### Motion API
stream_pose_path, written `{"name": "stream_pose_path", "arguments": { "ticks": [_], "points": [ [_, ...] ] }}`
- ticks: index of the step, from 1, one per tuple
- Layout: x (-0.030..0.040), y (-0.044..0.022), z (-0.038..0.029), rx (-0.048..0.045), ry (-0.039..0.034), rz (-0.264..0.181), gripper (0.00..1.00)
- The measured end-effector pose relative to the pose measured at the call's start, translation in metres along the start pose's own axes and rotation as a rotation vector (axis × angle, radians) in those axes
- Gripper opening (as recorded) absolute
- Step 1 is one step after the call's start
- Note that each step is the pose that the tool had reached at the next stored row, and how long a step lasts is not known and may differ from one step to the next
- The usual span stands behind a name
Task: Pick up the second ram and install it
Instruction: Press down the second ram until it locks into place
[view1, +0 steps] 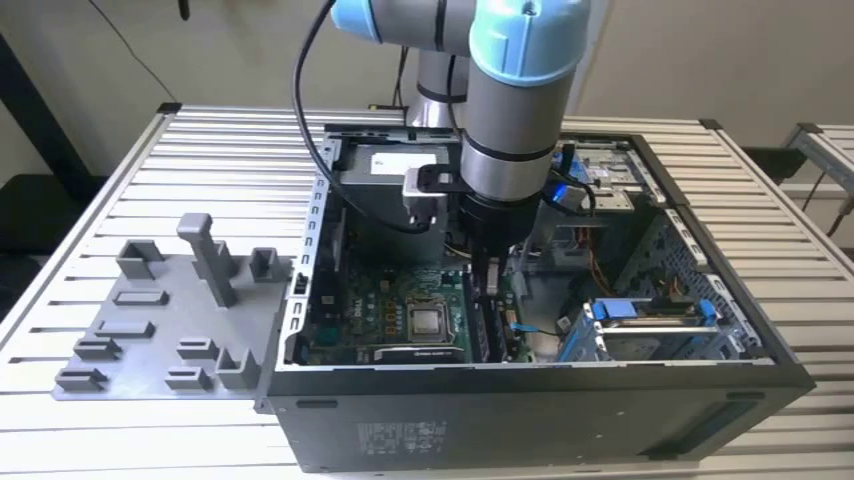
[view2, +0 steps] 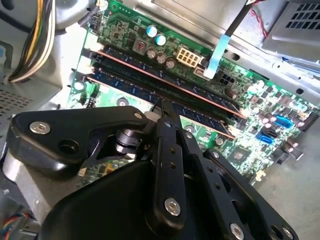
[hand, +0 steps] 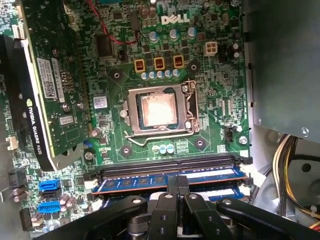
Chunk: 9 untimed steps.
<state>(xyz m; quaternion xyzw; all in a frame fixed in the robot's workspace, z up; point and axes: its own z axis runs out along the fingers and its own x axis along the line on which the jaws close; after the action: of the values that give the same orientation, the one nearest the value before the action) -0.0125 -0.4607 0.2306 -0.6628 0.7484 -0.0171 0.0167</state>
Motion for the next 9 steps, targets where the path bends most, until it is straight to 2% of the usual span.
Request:
{"name": "stream_pose_path", "arguments": {
  "ticks": [9],
  "points": [
    [0.0064,-0.0007,0.0006,-0.0001,-0.0007,-0.016,0.11]
  ]
}}
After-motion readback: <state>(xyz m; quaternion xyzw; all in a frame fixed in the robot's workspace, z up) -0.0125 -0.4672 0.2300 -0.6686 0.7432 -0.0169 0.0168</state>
